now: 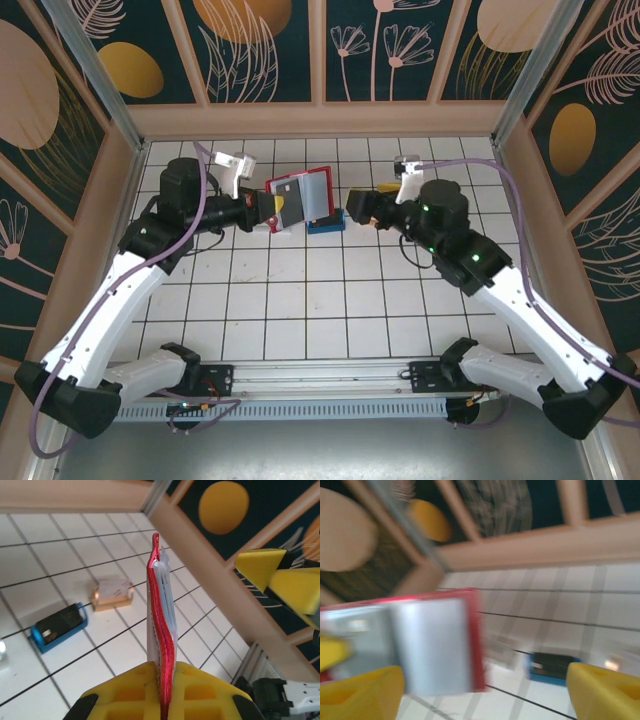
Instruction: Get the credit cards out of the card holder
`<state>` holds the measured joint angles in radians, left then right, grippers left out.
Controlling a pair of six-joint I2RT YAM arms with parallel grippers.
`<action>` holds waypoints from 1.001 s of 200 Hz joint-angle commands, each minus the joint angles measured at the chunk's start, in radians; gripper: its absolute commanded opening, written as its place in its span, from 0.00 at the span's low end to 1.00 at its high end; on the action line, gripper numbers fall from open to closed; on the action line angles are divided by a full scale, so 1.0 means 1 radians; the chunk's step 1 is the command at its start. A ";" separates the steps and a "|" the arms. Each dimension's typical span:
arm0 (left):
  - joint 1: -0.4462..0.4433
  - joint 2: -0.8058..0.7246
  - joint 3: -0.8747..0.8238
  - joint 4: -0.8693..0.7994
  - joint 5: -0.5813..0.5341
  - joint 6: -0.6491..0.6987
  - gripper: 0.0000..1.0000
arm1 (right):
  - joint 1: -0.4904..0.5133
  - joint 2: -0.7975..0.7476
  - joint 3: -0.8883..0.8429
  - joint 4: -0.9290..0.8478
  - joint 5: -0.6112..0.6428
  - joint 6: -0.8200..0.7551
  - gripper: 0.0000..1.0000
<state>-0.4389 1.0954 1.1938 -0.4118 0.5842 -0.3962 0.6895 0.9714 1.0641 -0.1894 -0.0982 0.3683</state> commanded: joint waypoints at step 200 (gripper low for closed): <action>-0.003 -0.114 -0.029 0.405 0.404 -0.110 0.00 | 0.078 0.091 0.143 0.114 -0.529 0.073 0.43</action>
<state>-0.4389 1.0031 1.1370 -0.0811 0.9279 -0.4866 0.7612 1.0641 1.1744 -0.0387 -0.6624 0.4637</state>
